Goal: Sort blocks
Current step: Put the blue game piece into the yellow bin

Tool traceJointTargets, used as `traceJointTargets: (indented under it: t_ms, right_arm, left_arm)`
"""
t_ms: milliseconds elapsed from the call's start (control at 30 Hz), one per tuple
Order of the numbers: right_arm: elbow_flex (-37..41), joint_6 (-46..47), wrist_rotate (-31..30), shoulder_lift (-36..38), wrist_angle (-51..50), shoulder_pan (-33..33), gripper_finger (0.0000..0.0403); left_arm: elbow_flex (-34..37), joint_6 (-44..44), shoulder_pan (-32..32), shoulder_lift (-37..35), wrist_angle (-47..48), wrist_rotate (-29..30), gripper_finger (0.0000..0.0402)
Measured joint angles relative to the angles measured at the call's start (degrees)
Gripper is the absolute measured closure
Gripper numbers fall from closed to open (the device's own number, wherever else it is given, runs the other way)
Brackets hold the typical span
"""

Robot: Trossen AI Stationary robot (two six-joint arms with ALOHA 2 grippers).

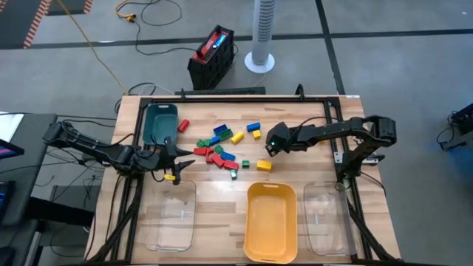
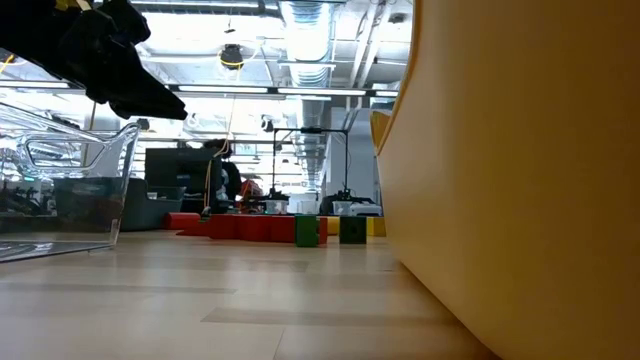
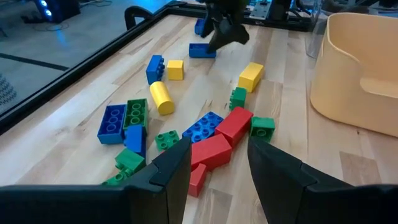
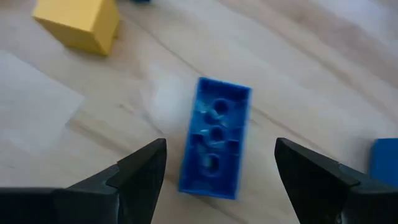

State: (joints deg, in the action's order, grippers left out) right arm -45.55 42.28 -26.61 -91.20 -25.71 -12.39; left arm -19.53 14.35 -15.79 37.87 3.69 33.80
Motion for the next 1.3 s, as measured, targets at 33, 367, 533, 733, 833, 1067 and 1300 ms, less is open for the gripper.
traceJointTargets:
  t_ms: [33, 367, 533, 733, 833, 1067, 1300]
  right_arm:
    - [0.8, 0.0, 0.3, 0.0, 1.9, 0.1, 0.0086]
    - [5.0, -1.7, 0.8, 0.0, 7.0, -1.2, 0.011]
    - [6.1, -4.0, 1.7, 0.0, 9.1, -2.8, 0.018]
    - [5.0, -9.4, 1.9, 0.1, 7.3, -2.4, 0.0286]
    - [1.9, -12.7, 2.4, 0.4, 2.5, -1.7, 0.029]
    - [-7.5, -20.8, 2.5, 7.4, -9.4, 6.5, 0.0289]
    - [-8.7, -25.3, 3.2, 18.6, -10.8, 26.2, 0.0283]
  left_arm:
    - [0.0, 0.0, 0.0, 0.0, 0.0, 0.0, 0.0246]
    - [0.0, -0.1, 0.0, 0.0, -0.1, 0.0, 0.0246]
    - [0.0, -0.4, 0.0, 0.0, -0.1, 0.0, 0.0246]
    - [0.0, -1.0, 0.0, 0.0, -0.1, 0.0, 0.0246]
    - [0.0, -1.2, 0.0, 0.0, -0.1, -0.1, 0.0246]
    - [0.0, -1.1, 0.0, 0.0, -1.6, 0.0, 0.0246]
    - [0.0, 2.0, 0.0, 0.0, -2.2, 0.1, 0.0246]
